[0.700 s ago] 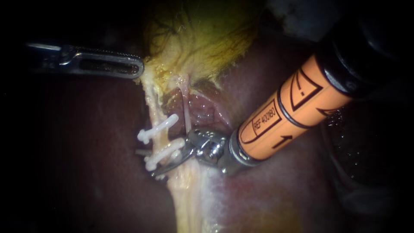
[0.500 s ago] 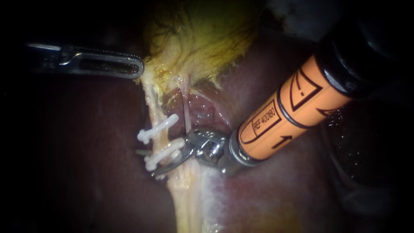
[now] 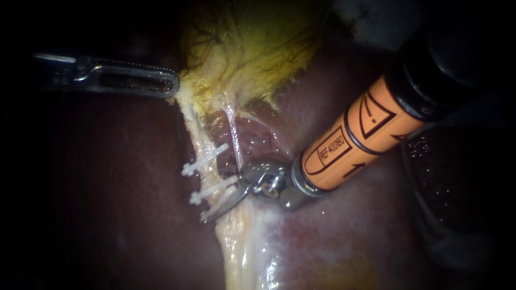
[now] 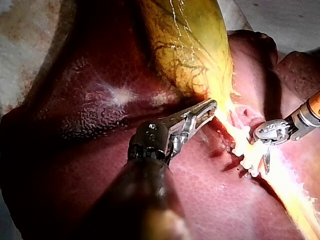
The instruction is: Go to the cutting position left tube
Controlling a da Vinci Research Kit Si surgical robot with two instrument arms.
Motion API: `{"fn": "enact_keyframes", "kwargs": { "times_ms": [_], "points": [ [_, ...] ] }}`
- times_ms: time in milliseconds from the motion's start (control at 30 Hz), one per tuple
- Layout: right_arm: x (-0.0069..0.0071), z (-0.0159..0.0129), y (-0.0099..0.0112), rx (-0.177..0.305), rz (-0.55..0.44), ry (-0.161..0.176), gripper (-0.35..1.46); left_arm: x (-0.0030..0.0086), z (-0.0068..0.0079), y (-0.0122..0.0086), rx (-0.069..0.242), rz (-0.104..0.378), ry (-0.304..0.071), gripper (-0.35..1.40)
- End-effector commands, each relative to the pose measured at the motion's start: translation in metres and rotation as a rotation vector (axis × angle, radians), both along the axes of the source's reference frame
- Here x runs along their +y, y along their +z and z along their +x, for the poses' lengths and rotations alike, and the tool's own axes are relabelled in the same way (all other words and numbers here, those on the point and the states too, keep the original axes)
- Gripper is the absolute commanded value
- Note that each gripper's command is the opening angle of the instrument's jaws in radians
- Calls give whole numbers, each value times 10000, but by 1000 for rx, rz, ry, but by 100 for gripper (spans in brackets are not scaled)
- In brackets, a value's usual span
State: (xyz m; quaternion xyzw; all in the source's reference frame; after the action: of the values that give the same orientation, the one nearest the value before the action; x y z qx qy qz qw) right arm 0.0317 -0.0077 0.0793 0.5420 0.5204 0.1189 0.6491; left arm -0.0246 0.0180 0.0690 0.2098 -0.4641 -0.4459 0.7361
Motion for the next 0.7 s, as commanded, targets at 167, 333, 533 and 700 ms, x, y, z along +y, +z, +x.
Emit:
{"fn": "enact_keyframes", "kwargs": {
  "times_ms": [167, 333, 533, 700],
  "points": [
    [18, -8, -2, -32, -15, 0, 118, 0, 0, 0, -1, 0, 0, -35],
    [35, -16, -8, -66, -30, -17, 118, 0, 0, 1, 0, -1, 0, -35],
    [56, -19, -16, -84, -29, -9, 118, -1, 0, 1, 0, -1, 0, -35],
    [55, -12, -18, -86, -30, -9, 118, 0, 0, 1, 0, -1, 0, -35]
  ]
}}
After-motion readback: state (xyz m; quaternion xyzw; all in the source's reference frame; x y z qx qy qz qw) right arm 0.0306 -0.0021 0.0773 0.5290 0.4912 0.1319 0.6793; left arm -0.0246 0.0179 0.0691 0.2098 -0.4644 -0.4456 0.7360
